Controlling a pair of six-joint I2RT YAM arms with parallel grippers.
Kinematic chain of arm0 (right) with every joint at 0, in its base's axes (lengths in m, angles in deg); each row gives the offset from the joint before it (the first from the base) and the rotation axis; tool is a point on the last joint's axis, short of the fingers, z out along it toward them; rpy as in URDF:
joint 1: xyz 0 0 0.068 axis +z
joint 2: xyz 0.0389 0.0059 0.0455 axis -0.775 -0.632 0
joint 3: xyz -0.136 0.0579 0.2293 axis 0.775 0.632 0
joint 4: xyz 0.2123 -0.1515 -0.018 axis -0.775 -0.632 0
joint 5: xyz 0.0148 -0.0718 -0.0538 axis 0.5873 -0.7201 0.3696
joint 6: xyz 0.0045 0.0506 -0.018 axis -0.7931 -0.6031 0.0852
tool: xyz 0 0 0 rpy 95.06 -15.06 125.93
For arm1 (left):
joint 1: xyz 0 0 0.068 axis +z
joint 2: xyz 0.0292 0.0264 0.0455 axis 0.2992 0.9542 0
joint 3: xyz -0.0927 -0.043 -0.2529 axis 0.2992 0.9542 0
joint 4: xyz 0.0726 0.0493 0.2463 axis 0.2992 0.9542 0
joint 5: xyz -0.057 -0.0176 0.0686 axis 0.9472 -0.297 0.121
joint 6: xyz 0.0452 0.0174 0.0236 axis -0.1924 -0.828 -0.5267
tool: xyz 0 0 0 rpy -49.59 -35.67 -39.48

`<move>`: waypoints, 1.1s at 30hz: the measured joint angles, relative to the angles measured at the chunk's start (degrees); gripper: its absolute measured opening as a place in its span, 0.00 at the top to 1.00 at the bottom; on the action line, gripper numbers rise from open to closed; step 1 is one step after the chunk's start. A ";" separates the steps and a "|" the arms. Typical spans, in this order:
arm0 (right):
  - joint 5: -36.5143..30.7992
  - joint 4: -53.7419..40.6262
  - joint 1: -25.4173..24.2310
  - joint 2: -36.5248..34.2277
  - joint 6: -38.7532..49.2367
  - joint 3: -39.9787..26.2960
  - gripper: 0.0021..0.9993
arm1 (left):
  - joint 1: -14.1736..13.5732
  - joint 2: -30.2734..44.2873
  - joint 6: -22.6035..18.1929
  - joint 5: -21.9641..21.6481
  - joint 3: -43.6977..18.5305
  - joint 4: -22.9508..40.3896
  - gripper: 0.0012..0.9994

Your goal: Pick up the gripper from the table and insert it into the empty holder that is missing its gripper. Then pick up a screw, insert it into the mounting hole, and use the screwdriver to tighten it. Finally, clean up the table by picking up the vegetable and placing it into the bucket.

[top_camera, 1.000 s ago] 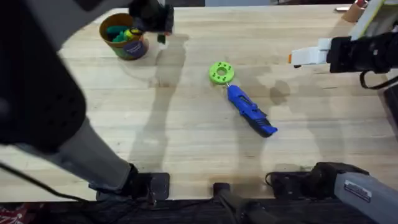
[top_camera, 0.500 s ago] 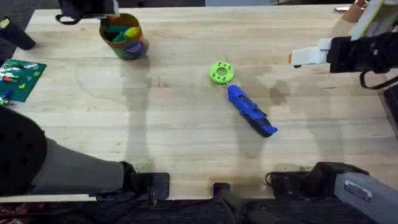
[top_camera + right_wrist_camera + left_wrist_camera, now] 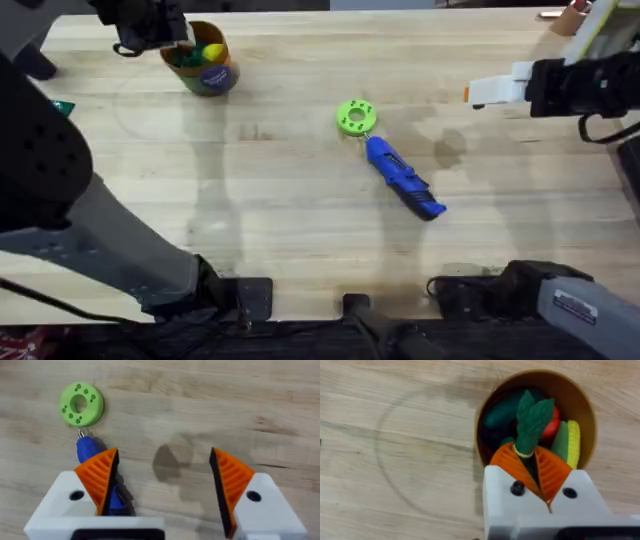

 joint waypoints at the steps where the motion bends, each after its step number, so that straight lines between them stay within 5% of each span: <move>1: 0.00 0.01 0.00 0.00 0.00 0.00 0.01 | 0.00 0.31 0.00 0.16 0.00 -0.10 0.97; 11: 0.00 0.00 0.00 0.00 0.00 0.00 0.01 | 0.00 0.51 -0.04 0.58 0.00 -0.38 0.96; 12: 0.00 0.00 0.00 0.00 0.00 0.00 0.01 | 0.00 0.51 -0.21 0.62 0.00 -0.34 0.88; 17: 0.00 0.00 0.00 0.00 0.00 0.00 0.01 | 0.02 0.35 -0.19 0.53 0.00 -0.44 0.11; 18: 0.00 0.00 0.00 0.00 0.00 0.00 0.01 | 0.08 0.10 -0.08 0.58 0.00 -0.44 0.04; 28: 0.00 0.00 0.00 0.00 0.00 0.00 0.01 | -0.04 -11.10 -0.19 0.62 -0.01 3.37 0.01; 33: 0.00 -0.01 0.00 0.00 0.00 0.00 0.01 | -0.04 -19.31 -0.20 0.69 -0.26 11.74 0.01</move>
